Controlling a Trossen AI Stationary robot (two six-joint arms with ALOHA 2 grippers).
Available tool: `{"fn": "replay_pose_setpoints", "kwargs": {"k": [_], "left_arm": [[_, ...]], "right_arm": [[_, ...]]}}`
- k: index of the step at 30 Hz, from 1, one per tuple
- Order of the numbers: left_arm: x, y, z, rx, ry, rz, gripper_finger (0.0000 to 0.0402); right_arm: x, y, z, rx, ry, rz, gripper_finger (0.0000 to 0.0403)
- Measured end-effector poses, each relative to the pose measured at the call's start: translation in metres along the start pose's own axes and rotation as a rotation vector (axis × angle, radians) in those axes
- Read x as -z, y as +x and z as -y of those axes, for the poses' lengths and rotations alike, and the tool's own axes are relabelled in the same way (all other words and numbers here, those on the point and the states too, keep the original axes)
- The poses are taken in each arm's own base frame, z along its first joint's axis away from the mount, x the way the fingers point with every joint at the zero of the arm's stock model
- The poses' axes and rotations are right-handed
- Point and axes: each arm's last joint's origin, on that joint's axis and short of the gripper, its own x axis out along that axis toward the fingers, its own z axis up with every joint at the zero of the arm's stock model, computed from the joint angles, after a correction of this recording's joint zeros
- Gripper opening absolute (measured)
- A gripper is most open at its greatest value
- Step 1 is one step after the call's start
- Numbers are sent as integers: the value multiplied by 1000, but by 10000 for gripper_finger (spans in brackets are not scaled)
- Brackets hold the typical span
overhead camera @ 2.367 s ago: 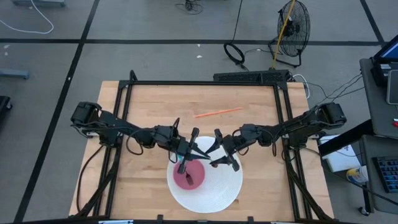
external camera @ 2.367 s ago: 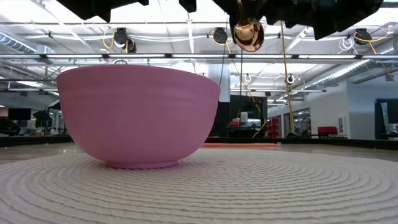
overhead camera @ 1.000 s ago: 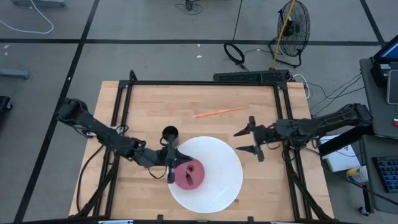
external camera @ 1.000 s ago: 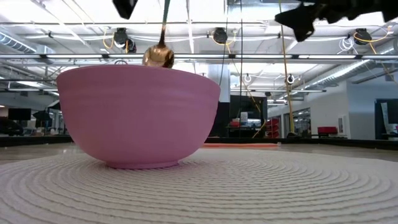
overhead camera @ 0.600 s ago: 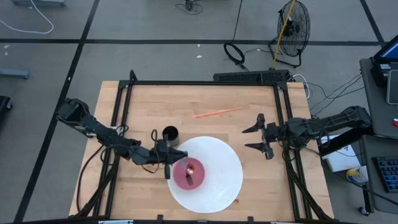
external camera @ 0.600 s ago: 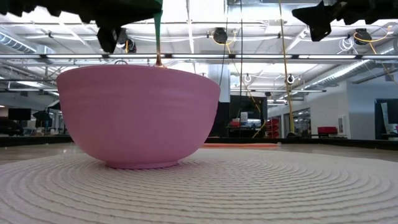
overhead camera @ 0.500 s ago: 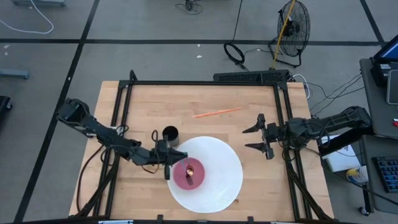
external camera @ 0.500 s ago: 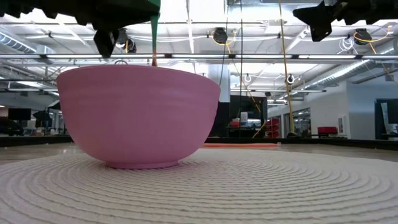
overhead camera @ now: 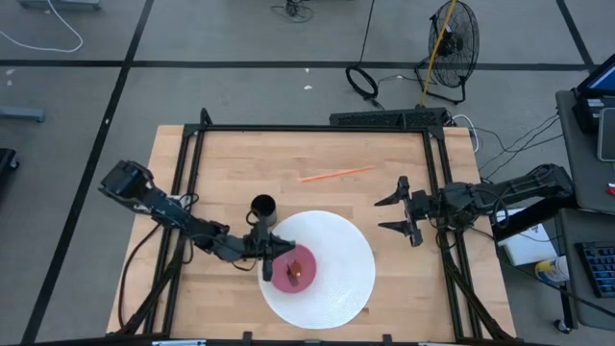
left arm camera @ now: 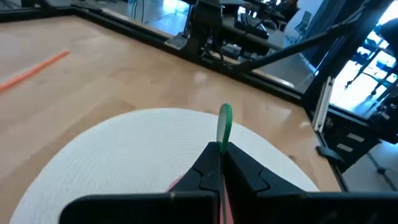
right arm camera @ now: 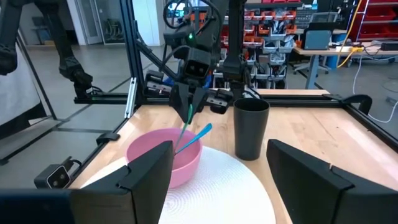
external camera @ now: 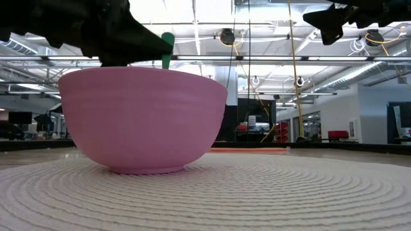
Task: Pick & Place Utensil
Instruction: Put the green spoon in the pink bowl
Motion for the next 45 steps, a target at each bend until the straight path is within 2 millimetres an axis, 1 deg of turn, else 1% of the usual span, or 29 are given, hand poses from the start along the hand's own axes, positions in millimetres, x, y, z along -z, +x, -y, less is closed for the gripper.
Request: {"fn": "replay_pose_setpoints", "kwargs": {"k": [5,10,15,17,21,23,26,32,37,41,45], "left_arm": [[5,2,-1,-8,-12,-13,5],[5,2,-1,-10,-15,-16,10],[5,2,-2,-12,-11,-19,5],[5,2,-2,-12,-11,-19,15],[6,2,-2,-15,-8,-25,47],[6,2,-2,-19,-4,-30,53],[7,2,-2,-20,-4,-32,47],[9,2,-4,-37,-24,-57,8],[11,2,-6,-64,-48,-72,12],[13,1,-7,-92,-75,-81,6],[15,1,-10,-123,-106,-92,11]], "right_arm": [[0,0,0,-3,13,-3,254],[2,1,0,-1,14,-22,254],[4,2,0,0,20,-35,254],[4,2,0,0,19,-38,254],[4,2,0,0,19,-41,254],[5,2,0,1,18,-49,254],[6,2,0,2,17,-57,254],[6,2,0,2,17,-57,254],[6,2,0,2,17,-57,254],[6,2,0,2,17,-57,254],[6,2,0,2,17,-57,254]]}}
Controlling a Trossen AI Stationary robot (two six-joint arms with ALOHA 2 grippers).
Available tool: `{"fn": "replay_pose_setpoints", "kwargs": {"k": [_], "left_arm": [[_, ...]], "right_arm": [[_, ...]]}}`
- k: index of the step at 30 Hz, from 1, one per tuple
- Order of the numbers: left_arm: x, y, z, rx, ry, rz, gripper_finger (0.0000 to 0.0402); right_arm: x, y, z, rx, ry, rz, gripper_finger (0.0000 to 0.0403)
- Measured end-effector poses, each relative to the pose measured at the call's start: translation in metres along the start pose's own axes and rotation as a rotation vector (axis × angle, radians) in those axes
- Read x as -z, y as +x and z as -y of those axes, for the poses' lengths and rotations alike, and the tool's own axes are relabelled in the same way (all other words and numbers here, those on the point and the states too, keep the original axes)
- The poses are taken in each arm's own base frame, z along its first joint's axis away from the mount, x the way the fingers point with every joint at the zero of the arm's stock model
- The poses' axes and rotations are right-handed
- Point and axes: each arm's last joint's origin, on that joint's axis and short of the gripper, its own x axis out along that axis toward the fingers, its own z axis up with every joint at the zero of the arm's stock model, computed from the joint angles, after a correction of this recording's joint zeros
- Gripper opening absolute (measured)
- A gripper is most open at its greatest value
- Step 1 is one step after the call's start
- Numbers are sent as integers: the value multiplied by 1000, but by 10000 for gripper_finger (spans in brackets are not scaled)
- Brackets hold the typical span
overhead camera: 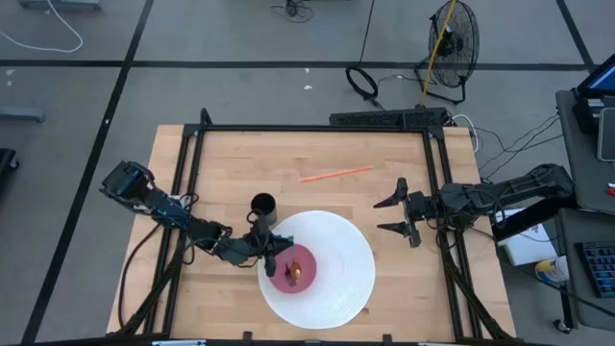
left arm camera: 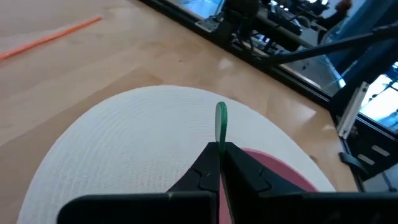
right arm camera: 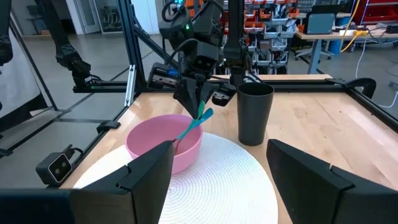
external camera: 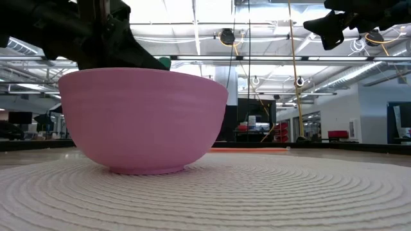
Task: Pick & Place Utensil
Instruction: Put the green spoon in the pink bowl
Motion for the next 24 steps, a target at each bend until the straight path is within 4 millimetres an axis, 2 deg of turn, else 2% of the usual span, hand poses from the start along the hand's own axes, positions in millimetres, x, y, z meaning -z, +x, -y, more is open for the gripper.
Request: {"fn": "replay_pose_setpoints", "kwargs": {"k": [16,24], "left_arm": [[2,0,-2,-28,-29,-7,13],[4,0,-4,-33,-13,-18,53]], "right_arm": [[1,1,0,1,-1,-9,254],[4,5,0,3,-3,-36,254]]}}
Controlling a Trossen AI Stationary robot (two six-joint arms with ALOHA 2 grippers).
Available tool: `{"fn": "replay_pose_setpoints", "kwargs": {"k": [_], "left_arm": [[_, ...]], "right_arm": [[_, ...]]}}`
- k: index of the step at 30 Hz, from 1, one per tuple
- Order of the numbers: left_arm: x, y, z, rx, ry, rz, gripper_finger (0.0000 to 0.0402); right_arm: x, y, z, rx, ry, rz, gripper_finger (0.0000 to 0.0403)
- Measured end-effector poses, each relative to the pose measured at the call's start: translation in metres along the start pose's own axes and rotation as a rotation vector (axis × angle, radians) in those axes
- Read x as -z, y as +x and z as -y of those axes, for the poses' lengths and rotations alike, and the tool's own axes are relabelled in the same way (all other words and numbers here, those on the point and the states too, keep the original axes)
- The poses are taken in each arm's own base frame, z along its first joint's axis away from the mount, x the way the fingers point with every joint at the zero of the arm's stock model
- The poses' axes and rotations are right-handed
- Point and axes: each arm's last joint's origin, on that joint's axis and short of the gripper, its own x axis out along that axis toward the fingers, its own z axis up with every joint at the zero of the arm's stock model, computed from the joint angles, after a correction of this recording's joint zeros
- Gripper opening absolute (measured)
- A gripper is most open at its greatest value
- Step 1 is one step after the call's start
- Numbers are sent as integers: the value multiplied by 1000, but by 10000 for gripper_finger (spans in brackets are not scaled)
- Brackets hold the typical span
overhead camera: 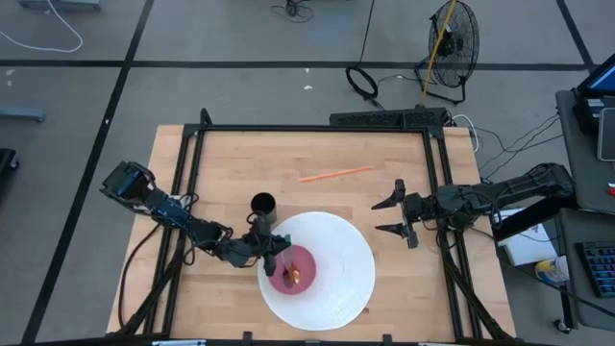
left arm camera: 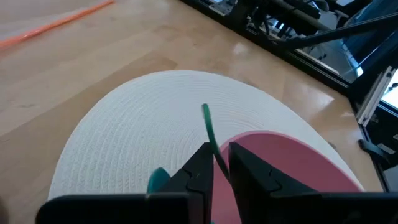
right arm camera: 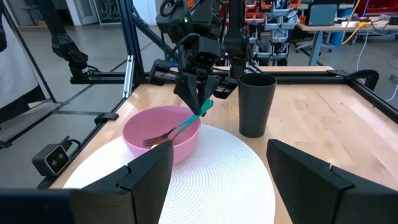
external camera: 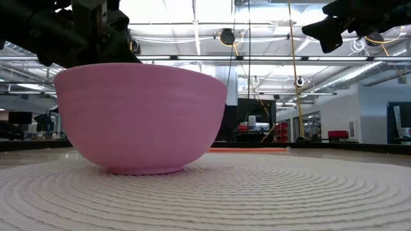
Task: Pick & Place Utensil
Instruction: Put the green spoon in the pink bowl
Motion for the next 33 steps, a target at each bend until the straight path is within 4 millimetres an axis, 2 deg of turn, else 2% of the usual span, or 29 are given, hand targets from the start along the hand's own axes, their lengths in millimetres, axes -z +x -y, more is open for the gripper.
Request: {"fn": "replay_pose_setpoints", "kwargs": {"k": [33], "left_arm": [[-2,0,2,14,9,14,63]], "right_arm": [[1,1,0,0,-1,-8,254]]}}
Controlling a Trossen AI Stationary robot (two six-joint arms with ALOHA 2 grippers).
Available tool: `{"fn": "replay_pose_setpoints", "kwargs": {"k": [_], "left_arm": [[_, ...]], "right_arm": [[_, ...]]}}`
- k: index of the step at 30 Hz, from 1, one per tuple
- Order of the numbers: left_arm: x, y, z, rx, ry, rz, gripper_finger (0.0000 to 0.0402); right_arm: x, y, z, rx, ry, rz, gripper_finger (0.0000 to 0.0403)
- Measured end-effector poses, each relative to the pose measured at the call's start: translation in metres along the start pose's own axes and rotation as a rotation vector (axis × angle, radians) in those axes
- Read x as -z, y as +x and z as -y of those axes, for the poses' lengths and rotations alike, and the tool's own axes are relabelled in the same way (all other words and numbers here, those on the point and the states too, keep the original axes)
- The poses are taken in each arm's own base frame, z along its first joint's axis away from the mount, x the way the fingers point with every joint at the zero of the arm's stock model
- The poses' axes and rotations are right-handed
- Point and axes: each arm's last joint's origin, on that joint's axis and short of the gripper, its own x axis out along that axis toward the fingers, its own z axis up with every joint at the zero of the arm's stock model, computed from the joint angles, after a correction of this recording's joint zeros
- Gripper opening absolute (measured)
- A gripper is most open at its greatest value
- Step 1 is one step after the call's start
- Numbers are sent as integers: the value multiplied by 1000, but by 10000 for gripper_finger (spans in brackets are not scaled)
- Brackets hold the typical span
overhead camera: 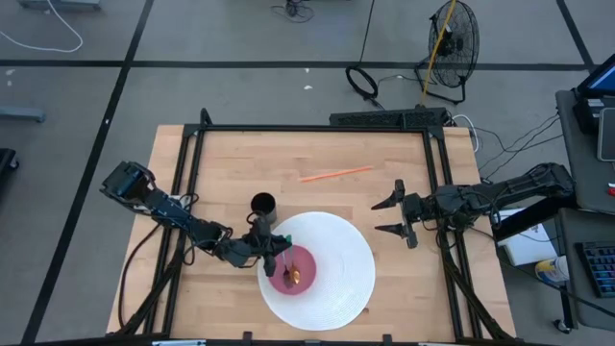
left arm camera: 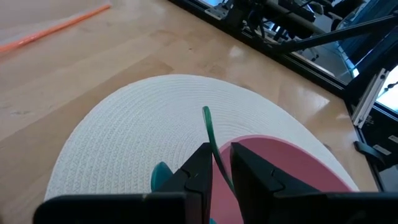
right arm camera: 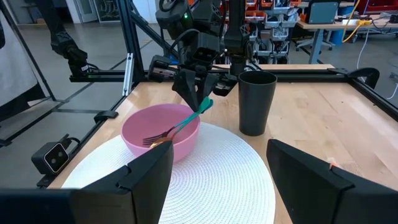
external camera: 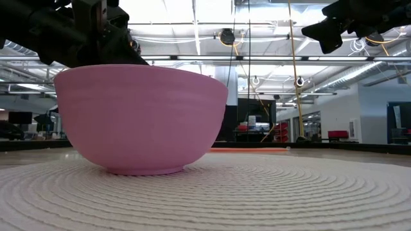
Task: Pick & Place Utensil
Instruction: Put the green spoon in the pink bowl
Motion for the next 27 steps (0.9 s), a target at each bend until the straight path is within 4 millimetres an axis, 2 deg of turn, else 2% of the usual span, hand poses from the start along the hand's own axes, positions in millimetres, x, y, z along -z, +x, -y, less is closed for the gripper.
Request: {"fn": "replay_pose_setpoints", "kwargs": {"k": [27], "left_arm": [[-2,0,2,17,23,18,63]], "right_arm": [[0,0,0,-3,0,-1,254]]}}
